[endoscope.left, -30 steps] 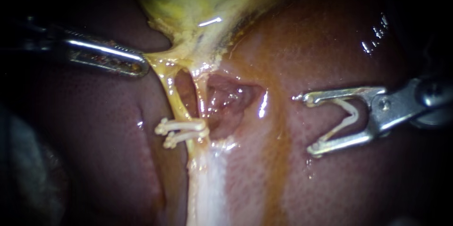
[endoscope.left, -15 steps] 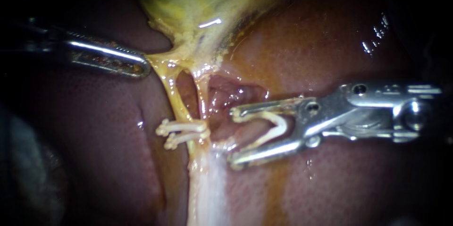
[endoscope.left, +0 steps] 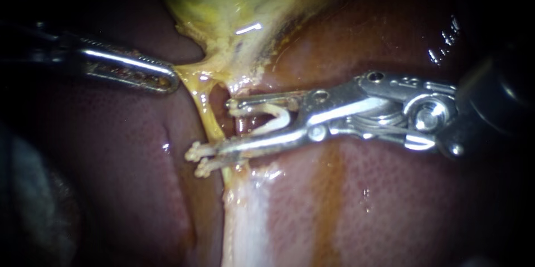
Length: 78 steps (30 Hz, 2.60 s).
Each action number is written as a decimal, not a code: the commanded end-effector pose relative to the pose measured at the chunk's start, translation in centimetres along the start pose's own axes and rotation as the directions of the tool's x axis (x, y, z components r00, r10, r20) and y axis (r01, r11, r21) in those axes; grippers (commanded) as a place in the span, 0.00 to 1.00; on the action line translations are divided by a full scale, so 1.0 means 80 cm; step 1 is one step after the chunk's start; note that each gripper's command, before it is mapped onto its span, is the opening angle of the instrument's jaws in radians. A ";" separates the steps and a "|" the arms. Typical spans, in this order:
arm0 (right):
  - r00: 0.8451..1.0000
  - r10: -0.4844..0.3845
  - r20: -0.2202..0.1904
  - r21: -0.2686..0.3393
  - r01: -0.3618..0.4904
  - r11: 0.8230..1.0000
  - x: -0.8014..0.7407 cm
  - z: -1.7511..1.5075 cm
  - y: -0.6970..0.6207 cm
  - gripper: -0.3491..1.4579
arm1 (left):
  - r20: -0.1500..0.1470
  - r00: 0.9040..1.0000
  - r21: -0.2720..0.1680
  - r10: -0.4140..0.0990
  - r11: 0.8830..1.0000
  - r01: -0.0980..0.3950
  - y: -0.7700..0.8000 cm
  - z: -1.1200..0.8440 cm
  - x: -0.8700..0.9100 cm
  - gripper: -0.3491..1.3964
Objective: Clipping third clip left tube
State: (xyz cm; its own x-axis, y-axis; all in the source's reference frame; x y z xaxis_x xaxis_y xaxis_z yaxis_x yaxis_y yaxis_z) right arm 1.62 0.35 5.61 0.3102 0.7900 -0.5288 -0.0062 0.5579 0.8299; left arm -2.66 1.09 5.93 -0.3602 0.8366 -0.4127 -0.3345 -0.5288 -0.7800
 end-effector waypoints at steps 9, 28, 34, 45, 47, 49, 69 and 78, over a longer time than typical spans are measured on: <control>0.999 0.032 0.004 -0.005 -0.032 0.999 -0.0025 0.0003 0.0027 0.44 | 0.000 1.000 0.000 0.000 1.000 0.000 0.0000 0.0000 0.0000 0.00; 0.999 0.034 -0.010 0.067 -0.033 0.997 -0.0027 0.0048 0.0048 0.44 | 0.000 1.000 0.000 0.000 1.000 0.000 0.0000 0.0000 0.0000 0.00; 0.999 0.041 -0.035 0.081 -0.038 0.996 -0.0018 0.0071 0.0049 0.44 | 0.000 1.000 0.000 0.000 1.000 0.000 0.0000 0.0001 0.0000 0.00; 0.993 0.073 -0.092 0.112 -0.062 0.992 -0.0004 0.0089 0.0046 0.45 | 0.000 1.000 0.000 0.000 1.000 0.000 0.0000 0.0001 0.0001 0.00; 0.992 0.076 -0.100 0.118 -0.064 0.991 0.0001 0.0088 0.0041 0.45 | 0.000 1.000 0.000 0.000 1.000 0.000 -0.0001 0.0001 0.0001 0.00; 0.991 0.080 -0.110 0.127 -0.066 0.990 0.0008 0.0086 0.0034 0.45 | 0.000 1.000 0.000 0.000 1.000 0.000 -0.0001 0.0001 0.0001 0.00; 0.980 0.142 -0.141 0.194 -0.113 0.974 0.0043 0.0068 0.0002 0.36 | 0.000 1.000 -0.001 0.001 1.000 -0.001 -0.0004 0.0001 -0.0001 0.00; 0.960 0.256 -0.118 0.213 -0.227 0.950 0.0039 0.0056 0.0009 0.13 | 0.000 1.000 -0.001 0.002 1.000 -0.002 -0.0005 0.0001 -0.0001 0.00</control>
State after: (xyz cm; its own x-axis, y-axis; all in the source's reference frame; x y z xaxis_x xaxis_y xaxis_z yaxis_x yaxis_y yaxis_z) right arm 2.13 0.52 5.59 0.1859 0.9349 -0.3024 0.1242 0.2830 0.9511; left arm -2.65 1.11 5.96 -0.3611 0.8357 -0.4137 -0.3331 -0.5300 -0.7798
